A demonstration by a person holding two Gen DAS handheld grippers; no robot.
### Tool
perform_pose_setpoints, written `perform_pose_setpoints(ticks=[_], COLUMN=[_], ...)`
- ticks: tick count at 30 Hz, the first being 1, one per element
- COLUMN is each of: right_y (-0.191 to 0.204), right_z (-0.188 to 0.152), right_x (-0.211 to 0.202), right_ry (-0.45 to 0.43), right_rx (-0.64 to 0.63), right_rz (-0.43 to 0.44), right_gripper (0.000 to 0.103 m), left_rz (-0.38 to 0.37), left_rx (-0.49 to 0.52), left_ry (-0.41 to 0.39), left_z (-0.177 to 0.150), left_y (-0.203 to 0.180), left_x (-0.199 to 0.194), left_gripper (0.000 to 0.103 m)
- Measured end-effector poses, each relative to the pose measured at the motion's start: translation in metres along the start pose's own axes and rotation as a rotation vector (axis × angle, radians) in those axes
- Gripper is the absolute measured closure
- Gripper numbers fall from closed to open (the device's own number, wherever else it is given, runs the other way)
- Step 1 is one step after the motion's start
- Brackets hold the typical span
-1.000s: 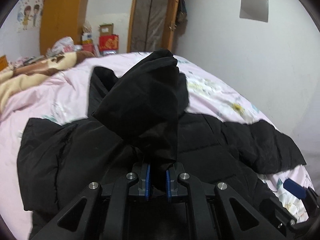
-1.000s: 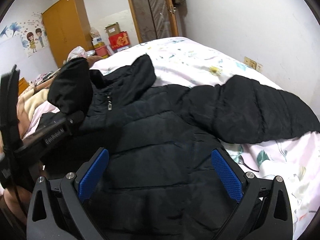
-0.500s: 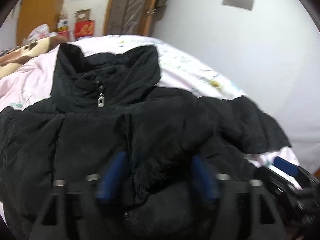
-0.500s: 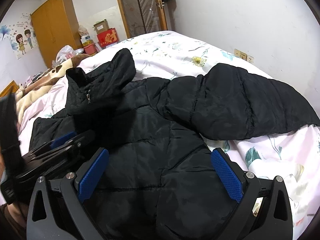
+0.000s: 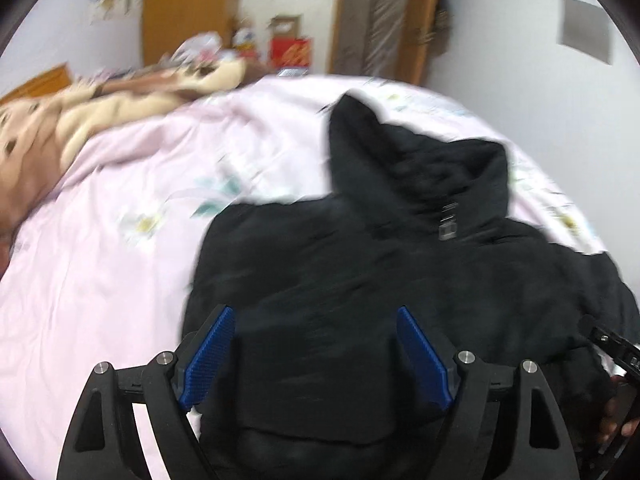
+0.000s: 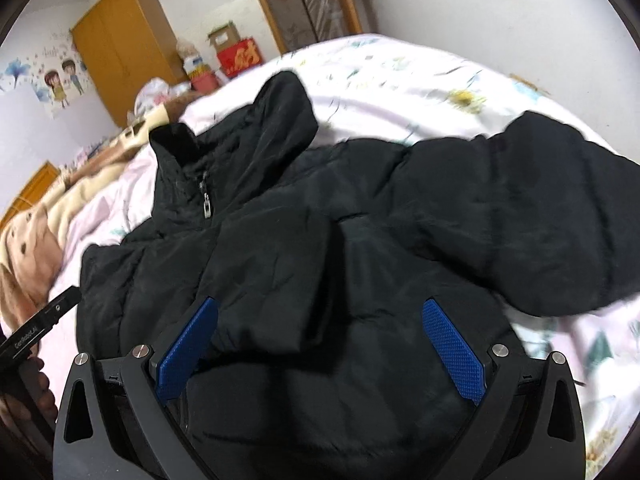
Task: Fold large clothes
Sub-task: 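Fold the held sleeve across the jacket body toward the right tool, then release the sleeve onto the jacket front with the left tool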
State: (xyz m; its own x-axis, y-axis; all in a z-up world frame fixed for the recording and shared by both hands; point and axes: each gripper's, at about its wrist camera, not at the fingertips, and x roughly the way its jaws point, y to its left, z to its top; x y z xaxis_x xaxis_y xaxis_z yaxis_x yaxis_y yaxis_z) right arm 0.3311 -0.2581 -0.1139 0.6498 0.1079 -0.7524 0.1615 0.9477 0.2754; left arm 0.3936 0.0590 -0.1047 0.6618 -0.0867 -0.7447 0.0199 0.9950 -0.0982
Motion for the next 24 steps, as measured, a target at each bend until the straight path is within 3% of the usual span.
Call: perform_pose_setpoints(ticks=[1, 2, 3, 4, 6, 7, 11, 16, 24], right_y=[0.004, 0.007, 0.010, 0.012, 0.013, 0.014, 0.013, 0.008, 0.007], right_z=[0.000, 0.000, 0.001, 0.000, -0.001, 0.001, 0.012, 0.014, 0.009], right_x=[0.006, 0.014, 0.021, 0.024, 0.024, 0.019, 0.002, 0.036, 0.048], right_ry=[0.012, 0.047, 0.078, 0.086, 0.081, 0.056, -0.041, 0.023, 0.055], right_rx=[-0.013, -0.025, -0.035, -0.035, -0.034, -0.045, -0.062, -0.106, -0.134], right_rz=[0.006, -0.019, -0.038, -0.019, -0.012, -0.012, -0.033, -0.098, -0.171], right_gripper=[0.011, 0.030, 0.043, 0.063, 0.078, 0.093, 0.096, 0.096, 0.094], left_rz=[0.008, 0.013, 0.020, 0.033, 0.037, 0.038, 0.057, 0.073, 0.098], left_rx=[-0.014, -0.017, -0.013, -0.006, -0.012, -0.012, 0.011, 0.027, 0.022], left_ry=[0.021, 0.044, 0.051, 0.055, 0.056, 0.052, 0.053, 0.080, 0.105], left_z=[-0.002, -0.002, -0.006, -0.008, -0.009, -0.010, -0.011, -0.008, -0.008], left_y=[0.005, 0.008, 0.009, 0.009, 0.009, 0.010, 0.005, 0.001, -0.002], left_x=[0.006, 0.014, 0.017, 0.021, 0.022, 0.022, 0.031, 0.044, 0.053], left_gripper=[0.020, 0.020, 0.020, 0.020, 0.020, 0.020, 0.020, 0.019, 0.016])
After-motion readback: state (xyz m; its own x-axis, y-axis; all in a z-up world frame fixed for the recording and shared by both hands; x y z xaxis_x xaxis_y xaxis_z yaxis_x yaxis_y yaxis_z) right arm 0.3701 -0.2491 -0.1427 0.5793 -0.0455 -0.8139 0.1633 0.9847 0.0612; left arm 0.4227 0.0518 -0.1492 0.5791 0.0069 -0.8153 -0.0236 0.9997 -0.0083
